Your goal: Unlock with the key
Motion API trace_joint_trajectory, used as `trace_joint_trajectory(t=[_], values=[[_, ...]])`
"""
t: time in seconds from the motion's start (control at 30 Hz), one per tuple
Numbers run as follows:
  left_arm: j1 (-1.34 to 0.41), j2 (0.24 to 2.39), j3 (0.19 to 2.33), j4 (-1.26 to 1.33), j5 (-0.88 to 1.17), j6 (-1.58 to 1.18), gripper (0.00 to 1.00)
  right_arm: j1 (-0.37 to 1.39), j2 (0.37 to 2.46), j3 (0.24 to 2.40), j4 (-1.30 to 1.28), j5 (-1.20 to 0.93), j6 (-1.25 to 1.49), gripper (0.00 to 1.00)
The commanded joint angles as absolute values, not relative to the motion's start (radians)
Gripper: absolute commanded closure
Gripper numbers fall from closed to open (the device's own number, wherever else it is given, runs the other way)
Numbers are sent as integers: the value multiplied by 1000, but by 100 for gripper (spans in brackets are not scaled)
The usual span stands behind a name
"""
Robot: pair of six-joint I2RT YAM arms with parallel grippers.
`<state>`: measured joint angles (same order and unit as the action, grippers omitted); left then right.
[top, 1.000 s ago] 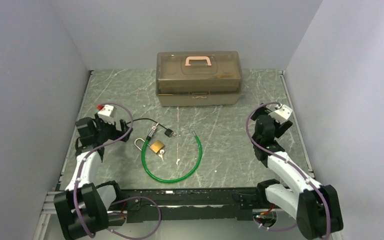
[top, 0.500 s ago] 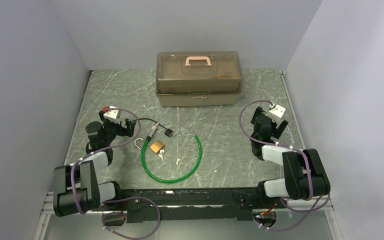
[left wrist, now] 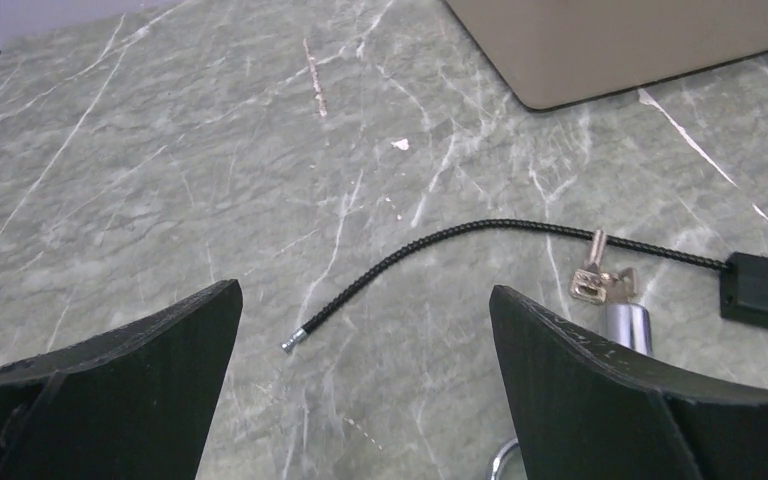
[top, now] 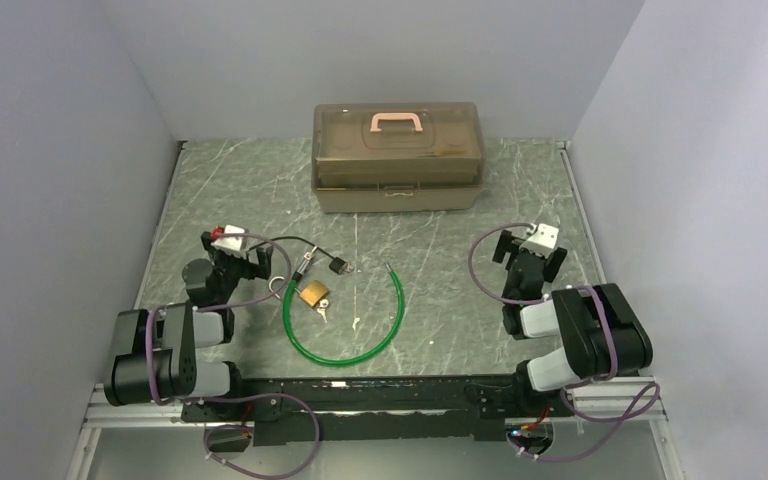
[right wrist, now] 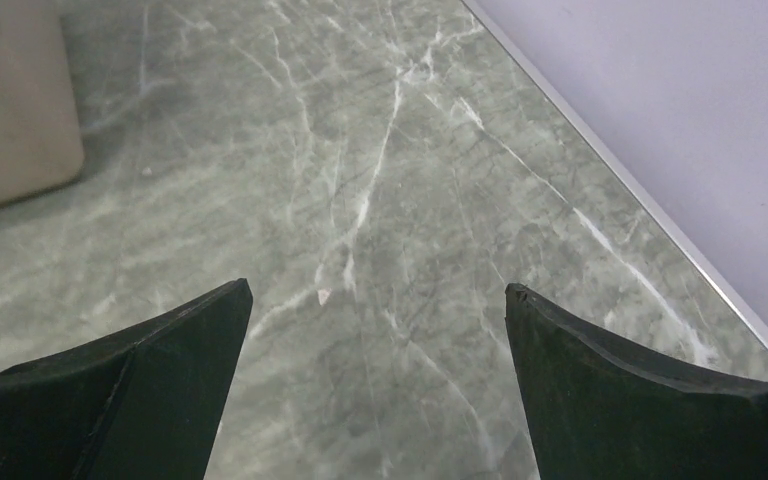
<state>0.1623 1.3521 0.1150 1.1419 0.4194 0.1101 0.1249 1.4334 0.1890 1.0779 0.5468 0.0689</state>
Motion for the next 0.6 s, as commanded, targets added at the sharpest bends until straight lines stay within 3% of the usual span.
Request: trace_joint_trajectory(t=[0.0,0.13,0.57], values=[[140,1350,219,1083,319,111,1,121,1494,204,1221,478,15,0],[132,1341,207,1082,312,108,1,40,1474,248,1101,379,88,0],[130,1347,209,1087,308,107,1,41,1475,241,1118,387,81,0]])
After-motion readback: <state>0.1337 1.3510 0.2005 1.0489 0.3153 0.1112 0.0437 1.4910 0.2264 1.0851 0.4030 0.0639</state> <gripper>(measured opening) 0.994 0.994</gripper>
